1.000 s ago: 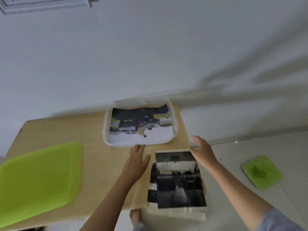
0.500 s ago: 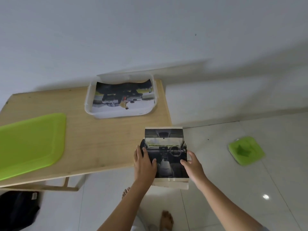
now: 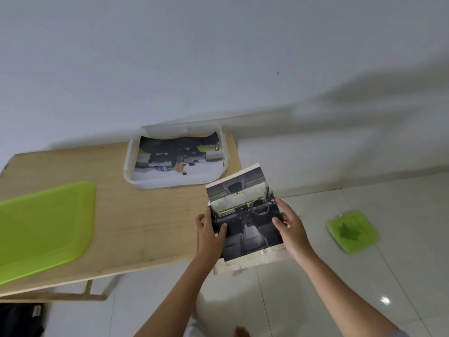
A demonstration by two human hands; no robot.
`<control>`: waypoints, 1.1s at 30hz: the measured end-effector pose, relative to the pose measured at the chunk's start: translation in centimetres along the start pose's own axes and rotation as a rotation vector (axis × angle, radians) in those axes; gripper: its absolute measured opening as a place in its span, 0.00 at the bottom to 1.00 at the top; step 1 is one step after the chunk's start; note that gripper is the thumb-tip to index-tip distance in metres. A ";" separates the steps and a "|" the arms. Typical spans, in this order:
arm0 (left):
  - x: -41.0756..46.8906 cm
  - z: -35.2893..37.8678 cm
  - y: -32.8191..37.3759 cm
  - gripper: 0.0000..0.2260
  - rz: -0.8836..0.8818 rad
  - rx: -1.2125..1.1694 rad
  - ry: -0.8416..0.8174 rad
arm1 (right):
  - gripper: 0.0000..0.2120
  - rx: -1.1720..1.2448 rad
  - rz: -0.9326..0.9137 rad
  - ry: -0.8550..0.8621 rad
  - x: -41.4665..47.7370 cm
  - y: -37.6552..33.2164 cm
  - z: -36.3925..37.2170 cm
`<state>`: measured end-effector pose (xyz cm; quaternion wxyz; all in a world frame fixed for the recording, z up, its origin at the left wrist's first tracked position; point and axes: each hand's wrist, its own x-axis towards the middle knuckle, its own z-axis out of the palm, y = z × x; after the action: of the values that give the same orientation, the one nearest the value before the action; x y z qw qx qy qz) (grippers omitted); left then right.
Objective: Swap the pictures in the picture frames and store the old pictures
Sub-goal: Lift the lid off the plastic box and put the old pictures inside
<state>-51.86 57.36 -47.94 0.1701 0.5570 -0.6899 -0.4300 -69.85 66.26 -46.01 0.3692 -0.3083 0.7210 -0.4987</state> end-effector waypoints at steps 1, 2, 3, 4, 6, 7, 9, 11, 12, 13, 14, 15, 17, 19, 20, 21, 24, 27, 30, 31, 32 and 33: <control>0.9 -1.1 0.3 0.27 0.014 -0.040 0.009 | 0.24 0.001 -0.018 -0.011 0.8 -0.9 0.2; 1.7 -2.3 0.6 0.27 0.022 -0.058 0.014 | 0.24 -0.005 -0.034 -0.025 1.5 -1.9 0.4; 2.8 -3.6 1.0 0.27 0.031 -0.074 0.026 | 0.24 -0.013 -0.055 -0.042 2.6 -3.0 0.9; 3.9 -5.0 1.2 0.28 0.033 -0.100 0.039 | 0.24 -0.023 -0.078 -0.063 3.5 -4.0 1.4; 6.5 -7.8 1.3 0.29 0.047 -0.186 0.079 | 0.25 -0.052 -0.124 -0.100 5.9 -6.1 3.1; 7.5 -9.0 1.3 0.29 0.058 -0.219 0.096 | 0.25 -0.074 -0.142 -0.110 7.0 -7.1 4.0; 9.8 -11.6 1.1 0.30 0.065 -0.237 0.127 | 0.25 -0.142 -0.165 -0.088 9.7 -9.3 6.4; 12.0 -13.8 0.4 0.30 0.052 -0.231 0.155 | 0.25 -0.209 -0.199 -0.043 12.1 -11.3 9.0; 12.8 -14.5 0.1 0.30 0.044 -0.234 0.171 | 0.24 -0.247 -0.239 -0.027 13.1 -12.1 10.2; 13.7 -15.3 -0.3 0.30 0.033 -0.248 0.185 | 0.24 -0.295 -0.283 -0.016 14.3 -12.8 11.6; 14.4 -15.9 -0.7 0.30 0.015 -0.265 0.193 | 0.23 -0.347 -0.313 -0.006 15.4 -13.4 12.8; 15.2 -16.5 -1.1 0.31 0.003 -0.277 0.203 | 0.23 -0.392 -0.331 0.002 16.6 -14.0 14.1; 16.4 -17.4 -1.9 0.31 -0.010 -0.284 0.208 | 0.22 -0.460 -0.352 0.011 18.4 -14.5 16.0; 17.7 -17.8 -2.7 0.32 -0.029 -0.314 0.209 | 0.22 -0.483 -0.371 0.024 20.0 -14.6 17.6; 18.3 -17.8 -3.0 0.32 -0.042 -0.336 0.210 | 0.21 -0.495 -0.382 0.033 20.8 -14.6 18.3; 18.9 -17.8 -3.2 0.32 -0.062 -0.346 0.211 | 0.21 -0.512 -0.386 0.037 21.6 -14.7 19.0; 20.2 -17.5 -3.2 0.32 -0.131 -0.375 0.195 | 0.20 -0.578 -0.390 0.016 23.9 -14.8 20.4; 20.7 -17.0 -3.2 0.32 -0.202 -0.425 0.148 | 0.20 -0.607 -0.369 -0.071 25.7 -14.2 21.2; 21.0 -16.1 -3.5 0.31 -0.312 -0.340 0.082 | 0.20 -0.667 -0.331 -0.152 26.8 -12.5 21.3; 21.2 -15.8 -3.7 0.31 -0.336 -0.308 0.063 | 0.20 -0.683 -0.322 -0.172 27.1 -11.8 21.4; 21.4 -15.6 -3.8 0.31 -0.354 -0.266 0.048 | 0.20 -0.691 -0.314 -0.192 27.3 -11.3 21.5; 21.6 -15.4 -3.7 0.29 -0.373 -0.215 0.040 | 0.20 -0.699 -0.310 -0.215 27.6 -10.7 21.5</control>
<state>-45.52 31.32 -47.30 0.1598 0.6621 -0.5216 -0.5138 -65.79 29.92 -47.03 0.2359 -0.5711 0.7493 -0.2380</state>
